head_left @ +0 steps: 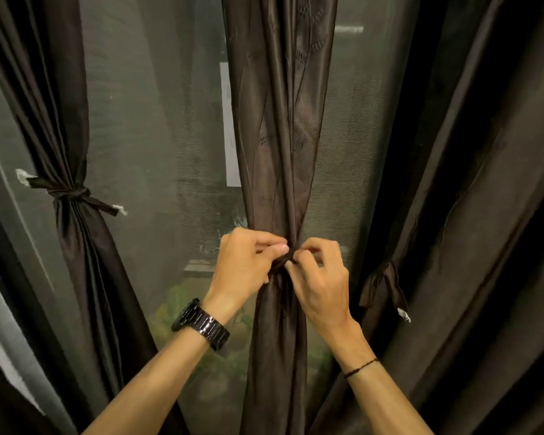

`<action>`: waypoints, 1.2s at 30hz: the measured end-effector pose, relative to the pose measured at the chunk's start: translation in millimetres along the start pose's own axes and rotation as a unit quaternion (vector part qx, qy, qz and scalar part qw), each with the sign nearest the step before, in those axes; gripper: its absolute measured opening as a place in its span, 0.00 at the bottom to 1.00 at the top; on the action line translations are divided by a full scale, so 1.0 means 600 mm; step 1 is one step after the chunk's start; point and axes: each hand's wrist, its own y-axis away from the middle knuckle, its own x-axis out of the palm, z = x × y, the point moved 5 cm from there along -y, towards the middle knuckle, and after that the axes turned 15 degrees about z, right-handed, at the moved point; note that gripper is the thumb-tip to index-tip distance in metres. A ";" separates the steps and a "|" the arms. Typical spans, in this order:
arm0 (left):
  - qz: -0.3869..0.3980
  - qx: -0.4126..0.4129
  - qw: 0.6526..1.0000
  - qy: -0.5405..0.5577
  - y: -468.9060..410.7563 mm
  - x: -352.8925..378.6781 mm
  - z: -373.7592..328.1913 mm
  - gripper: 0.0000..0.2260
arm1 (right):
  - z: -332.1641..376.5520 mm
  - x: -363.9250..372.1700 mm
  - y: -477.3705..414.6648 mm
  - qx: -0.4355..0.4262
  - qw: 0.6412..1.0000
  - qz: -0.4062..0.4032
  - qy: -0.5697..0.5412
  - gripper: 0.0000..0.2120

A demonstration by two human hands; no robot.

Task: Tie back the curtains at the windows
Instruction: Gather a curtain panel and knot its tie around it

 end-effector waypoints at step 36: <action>-0.056 0.311 0.849 -0.424 -0.131 0.049 -0.152 0.35 | -0.130 -0.210 -0.141 0.197 0.931 0.118 0.284 0.32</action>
